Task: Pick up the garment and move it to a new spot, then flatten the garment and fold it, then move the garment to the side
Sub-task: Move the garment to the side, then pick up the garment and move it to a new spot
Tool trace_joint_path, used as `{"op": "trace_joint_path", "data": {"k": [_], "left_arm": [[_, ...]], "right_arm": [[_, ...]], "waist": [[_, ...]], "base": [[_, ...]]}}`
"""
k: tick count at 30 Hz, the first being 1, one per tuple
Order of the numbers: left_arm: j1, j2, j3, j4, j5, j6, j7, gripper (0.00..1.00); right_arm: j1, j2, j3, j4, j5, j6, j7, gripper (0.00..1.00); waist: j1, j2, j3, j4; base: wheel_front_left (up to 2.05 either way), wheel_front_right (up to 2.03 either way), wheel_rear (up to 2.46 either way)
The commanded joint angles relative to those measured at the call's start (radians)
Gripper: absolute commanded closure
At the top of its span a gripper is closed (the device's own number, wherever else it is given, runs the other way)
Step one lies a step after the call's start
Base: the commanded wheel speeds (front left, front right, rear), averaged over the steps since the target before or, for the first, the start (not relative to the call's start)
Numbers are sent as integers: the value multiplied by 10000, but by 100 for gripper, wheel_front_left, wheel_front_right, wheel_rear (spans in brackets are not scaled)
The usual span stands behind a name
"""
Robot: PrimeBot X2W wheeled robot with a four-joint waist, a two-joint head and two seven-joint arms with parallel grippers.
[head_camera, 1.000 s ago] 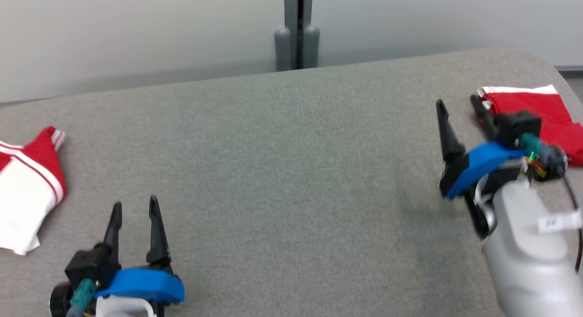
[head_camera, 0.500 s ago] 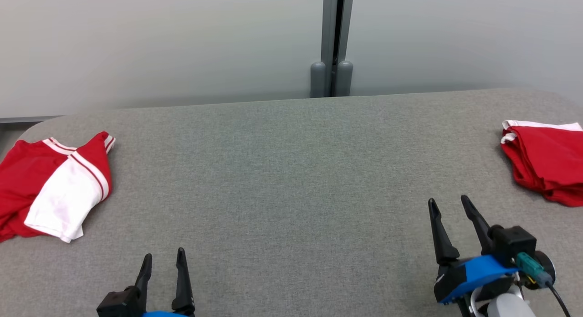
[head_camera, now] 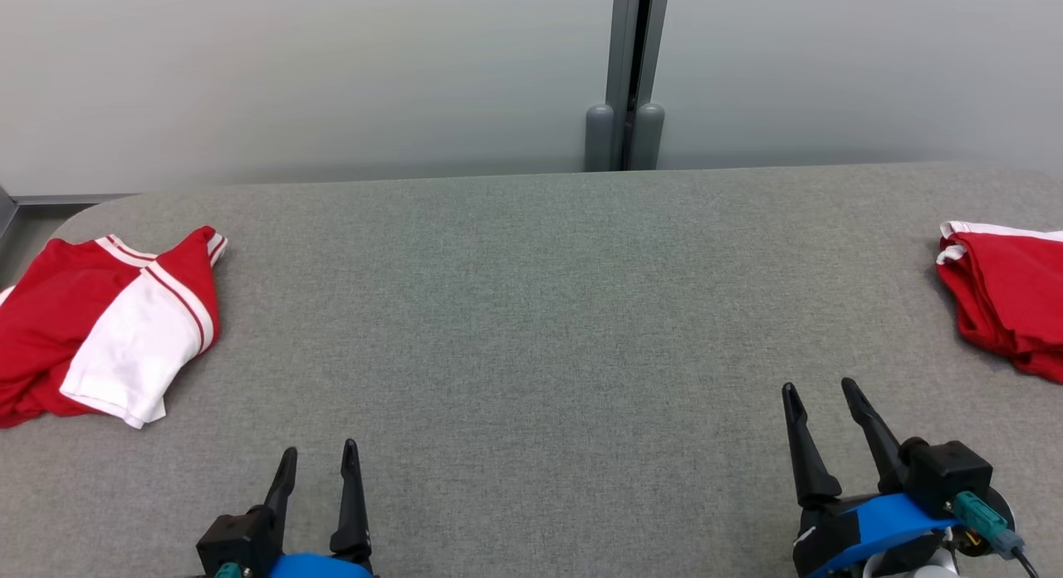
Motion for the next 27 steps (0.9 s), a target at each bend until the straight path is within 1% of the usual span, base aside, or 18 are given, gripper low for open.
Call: {"op": "trace_joint_path", "data": {"k": [1, 22, 25, 27], "left_arm": [[-216, 46, 57, 2, 58, -1, -53, 0], [-164, 9, 129, -271, 203, 5, -62, 0], [-196, -5, 86, -231, 225, -19, -63, 0], [-265, -24, 51, -187, 241, -42, -63, 0]], "right_arm": [[221, -2, 51, -65, 102, 1, 59, 0], [374, -1, 213, -279, 250, 1, 273, 0], [386, -1, 155, -275, 205, 1, 277, 0], [390, 0, 131, -257, 134, 1, 302, 0]], "waist": [[0, 0, -12, -19], [0, 0, 9, -32], [0, 0, 3, 57], [0, 0, -29, 244]], "base": [[0, 0, 0], [0, 0, 0], [0, 0, 0], [0, 0, 0]]}}
